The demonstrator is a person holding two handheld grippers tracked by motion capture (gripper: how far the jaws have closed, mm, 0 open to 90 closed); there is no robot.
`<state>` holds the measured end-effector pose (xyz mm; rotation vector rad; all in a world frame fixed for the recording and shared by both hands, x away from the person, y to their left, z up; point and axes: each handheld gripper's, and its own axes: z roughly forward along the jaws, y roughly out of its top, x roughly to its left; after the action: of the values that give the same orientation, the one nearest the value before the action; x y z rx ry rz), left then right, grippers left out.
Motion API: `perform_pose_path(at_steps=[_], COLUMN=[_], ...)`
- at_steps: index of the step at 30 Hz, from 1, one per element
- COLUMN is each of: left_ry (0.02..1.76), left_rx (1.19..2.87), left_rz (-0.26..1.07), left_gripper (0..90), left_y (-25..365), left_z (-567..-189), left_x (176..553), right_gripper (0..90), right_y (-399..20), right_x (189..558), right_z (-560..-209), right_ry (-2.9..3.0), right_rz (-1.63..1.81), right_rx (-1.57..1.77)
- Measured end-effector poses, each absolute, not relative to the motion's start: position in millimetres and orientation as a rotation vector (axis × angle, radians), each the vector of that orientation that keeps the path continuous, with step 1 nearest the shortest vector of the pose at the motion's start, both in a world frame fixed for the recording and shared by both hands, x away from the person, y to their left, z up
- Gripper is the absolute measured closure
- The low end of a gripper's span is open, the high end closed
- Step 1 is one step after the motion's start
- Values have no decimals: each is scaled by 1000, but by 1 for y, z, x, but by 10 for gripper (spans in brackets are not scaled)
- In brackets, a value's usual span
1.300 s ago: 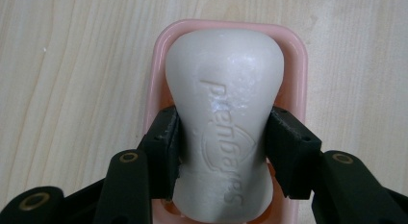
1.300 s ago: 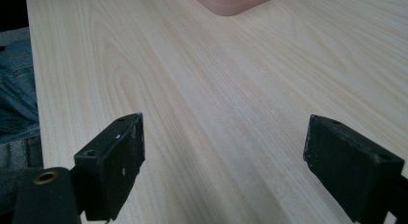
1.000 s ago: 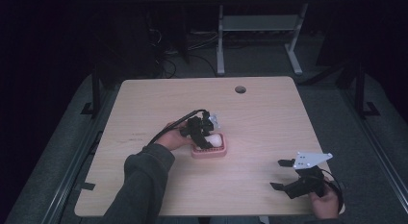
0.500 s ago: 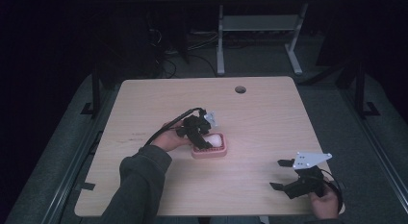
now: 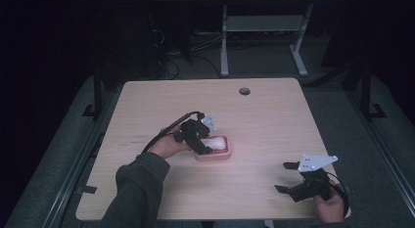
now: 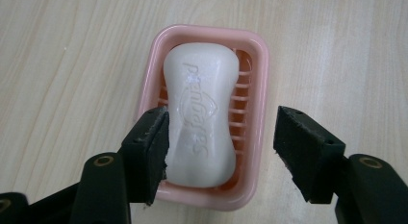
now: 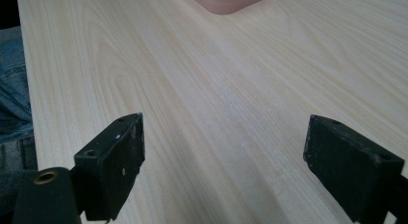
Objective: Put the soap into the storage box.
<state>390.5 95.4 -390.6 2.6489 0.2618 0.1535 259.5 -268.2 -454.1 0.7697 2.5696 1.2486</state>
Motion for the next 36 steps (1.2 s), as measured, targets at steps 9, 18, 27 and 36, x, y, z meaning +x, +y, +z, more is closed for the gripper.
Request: perform_pose_path(at_steps=[9, 18, 27, 36], left_ry=[296, 322, 333, 359], left_rx=[2614, 2587, 2576, 2551], left_rz=[174, 175, 178, 186], left_gripper=[349, 331, 307, 297], left_y=[115, 132, 145, 162], left_z=[-387, -384, -388, -394], left_x=[380, 372, 358, 343], right_gripper=[141, 140, 141, 141], right_y=[-266, -268, -269, -268], right_x=[259, 258, 258, 257], right_z=[-453, -453, -454, -454], right_ry=[2565, 2557, 2556, 2558], right_rz=[1238, 1232, 1224, 1219], right_rx=[777, 798, 810, 816])
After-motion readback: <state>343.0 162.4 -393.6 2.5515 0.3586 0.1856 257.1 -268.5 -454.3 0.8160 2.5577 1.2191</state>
